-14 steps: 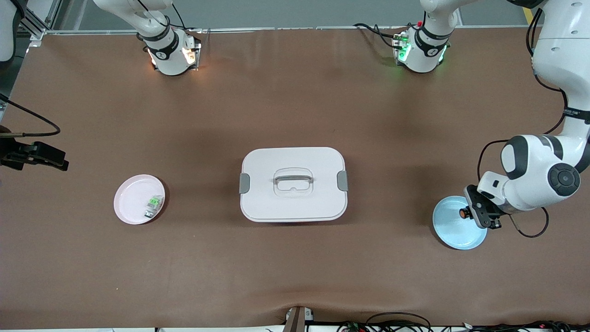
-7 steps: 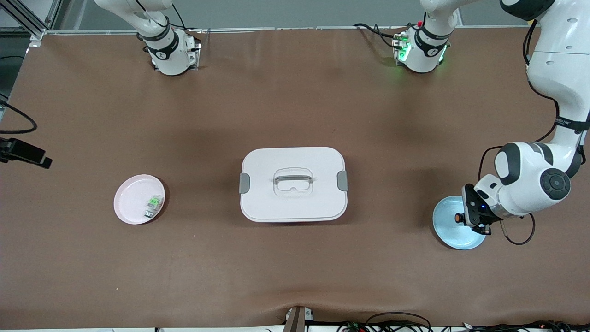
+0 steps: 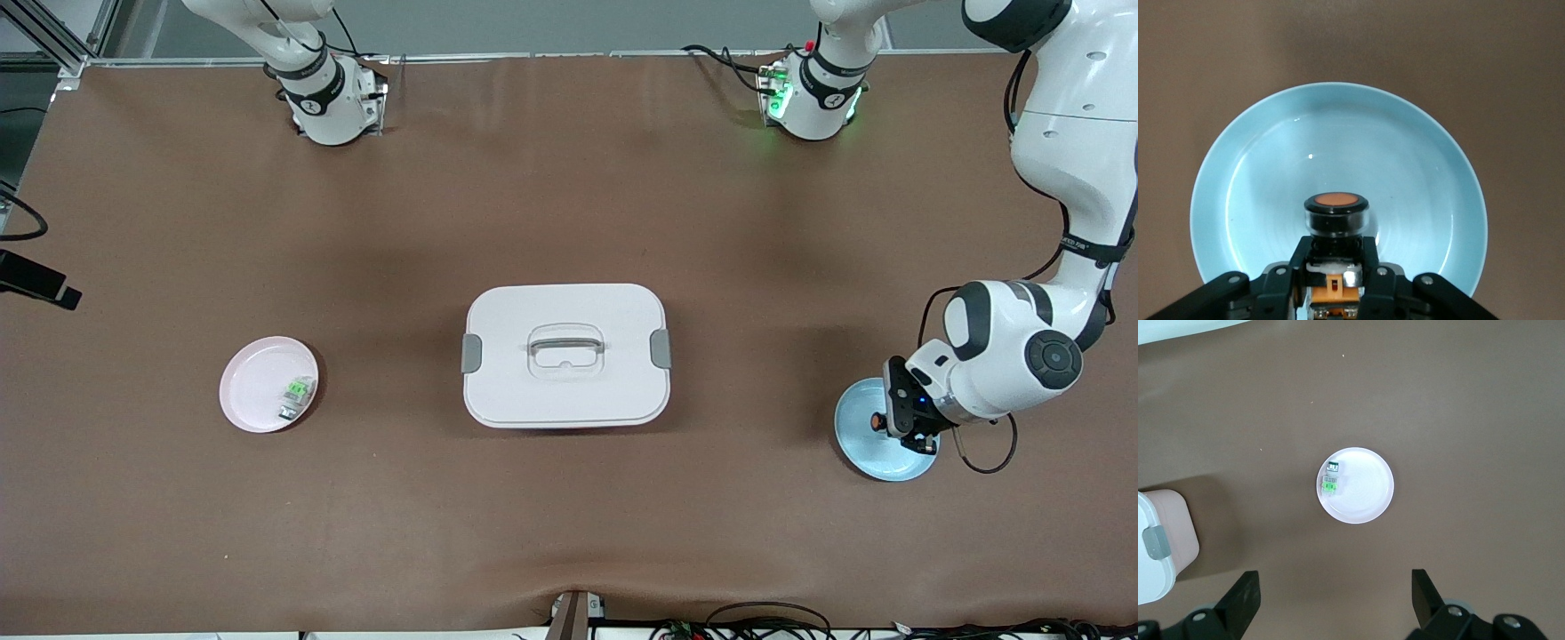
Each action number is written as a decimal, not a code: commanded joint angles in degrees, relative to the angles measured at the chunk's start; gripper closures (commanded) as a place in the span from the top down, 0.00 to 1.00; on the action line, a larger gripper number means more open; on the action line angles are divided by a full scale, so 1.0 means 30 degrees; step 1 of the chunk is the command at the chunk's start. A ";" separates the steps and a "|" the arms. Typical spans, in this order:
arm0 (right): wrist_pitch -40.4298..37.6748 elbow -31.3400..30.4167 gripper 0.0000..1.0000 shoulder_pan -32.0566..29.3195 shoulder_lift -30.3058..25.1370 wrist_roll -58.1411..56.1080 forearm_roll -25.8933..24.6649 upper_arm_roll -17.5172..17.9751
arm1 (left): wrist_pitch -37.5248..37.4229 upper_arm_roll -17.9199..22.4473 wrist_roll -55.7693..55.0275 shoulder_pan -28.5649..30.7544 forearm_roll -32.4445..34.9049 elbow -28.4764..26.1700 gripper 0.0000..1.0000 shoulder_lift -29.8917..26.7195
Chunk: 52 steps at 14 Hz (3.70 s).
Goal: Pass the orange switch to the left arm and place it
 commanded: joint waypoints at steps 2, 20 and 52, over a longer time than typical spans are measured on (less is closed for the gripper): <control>-0.0708 -0.0420 1.00 -0.0249 -0.0655 0.0271 0.0122 0.0339 | 0.0468 -0.0118 0.0272 0.0061 0.0587 0.0320 0.02 0.0441; 0.3129 -0.8974 1.00 -0.0220 -0.5958 0.0418 0.0152 0.0310 | -0.1016 -0.0704 -0.1446 0.0501 -0.0693 0.0612 1.00 -0.1136; 0.3627 -0.9591 1.00 -0.0601 -0.6311 -0.1838 -0.0375 0.0251 | -1.5138 -0.4513 -3.5207 0.0354 -0.1170 0.2277 1.00 -1.0311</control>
